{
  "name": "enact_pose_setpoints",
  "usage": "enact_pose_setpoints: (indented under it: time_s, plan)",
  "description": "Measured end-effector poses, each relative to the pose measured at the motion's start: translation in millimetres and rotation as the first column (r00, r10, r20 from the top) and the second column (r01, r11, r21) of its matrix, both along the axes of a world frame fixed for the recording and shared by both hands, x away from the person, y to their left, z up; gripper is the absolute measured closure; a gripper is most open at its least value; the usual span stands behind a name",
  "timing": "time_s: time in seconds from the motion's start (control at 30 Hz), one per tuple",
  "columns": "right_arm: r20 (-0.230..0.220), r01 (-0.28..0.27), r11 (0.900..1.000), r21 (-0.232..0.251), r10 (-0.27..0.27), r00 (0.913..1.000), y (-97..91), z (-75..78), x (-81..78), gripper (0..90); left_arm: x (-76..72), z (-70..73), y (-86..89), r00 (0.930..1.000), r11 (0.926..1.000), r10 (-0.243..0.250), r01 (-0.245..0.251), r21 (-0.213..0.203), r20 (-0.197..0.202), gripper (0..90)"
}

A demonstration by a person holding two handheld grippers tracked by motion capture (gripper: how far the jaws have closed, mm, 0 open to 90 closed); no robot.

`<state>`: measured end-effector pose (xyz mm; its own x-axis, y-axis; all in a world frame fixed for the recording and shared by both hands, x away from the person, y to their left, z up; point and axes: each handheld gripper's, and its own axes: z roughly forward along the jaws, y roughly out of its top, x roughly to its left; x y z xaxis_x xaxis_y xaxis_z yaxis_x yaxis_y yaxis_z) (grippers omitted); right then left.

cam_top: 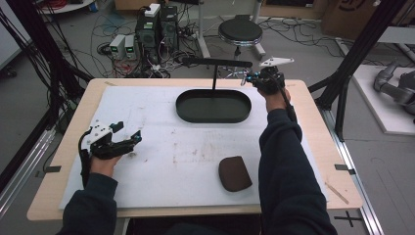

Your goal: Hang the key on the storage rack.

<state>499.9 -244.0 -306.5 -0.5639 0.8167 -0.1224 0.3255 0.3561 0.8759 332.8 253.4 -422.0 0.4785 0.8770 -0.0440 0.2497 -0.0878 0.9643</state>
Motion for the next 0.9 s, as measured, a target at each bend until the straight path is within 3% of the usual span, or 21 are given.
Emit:
enact_pose_setpoints:
  time_s: [0.17,0.47,0.53,0.6,0.63,0.7,0.83,0.9]
  plan:
    - [-0.036,0.049,0.9987,0.016,-0.049,0.9982,-4.8,-7.6,13.9,90.0,-0.3,-0.4,0.6,1.0000,1.0000,-0.003,0.003,0.002,-0.003,21.9]
    - [-0.025,0.084,0.9952,0.052,-0.082,0.9963,-4.9,-16.8,24.4,89.2,-0.3,-0.8,2.7,1.0000,1.0000,0.002,-0.002,0.002,-0.005,21.9]
    - [-0.017,0.127,0.9907,0.049,-0.126,0.9919,-4.4,-18.7,25.6,85.1,-0.3,-0.9,2.6,1.0000,1.0000,0.002,-0.002,0.002,-0.005,21.9]
    - [-0.018,0.137,0.9901,0.029,-0.137,0.9905,-4.4,-19.1,25.1,75.4,0.0,-1.3,2.8,1.0000,1.0000,0.001,-0.001,-0.001,-0.005,21.9]
    - [-0.018,0.137,0.9901,0.029,-0.137,0.9905,-4.4,-19.1,25.1,75.4,0.1,-1.4,2.9,1.0000,1.0000,0.002,-0.002,0.000,-0.006,21.9]
    - [-0.016,0.133,0.9910,0.016,-0.133,0.9910,-6.2,-17.6,23.1,70.7,0.1,-1.4,3.1,1.0000,1.0000,0.002,-0.002,0.002,-0.006,21.9]
    - [0.006,0.116,0.9931,0.013,-0.116,0.9932,-16.7,-10.7,7.4,51.5,-0.3,-1.0,2.6,1.0000,1.0000,0.001,-0.001,0.002,-0.006,22.2]
    - [-0.033,0.079,0.9968,0.007,-0.079,0.9963,-22.2,-7.7,0.5,45.5,-0.6,-0.9,2.3,1.0000,1.0000,0.000,0.000,0.000,-0.004,22.2]
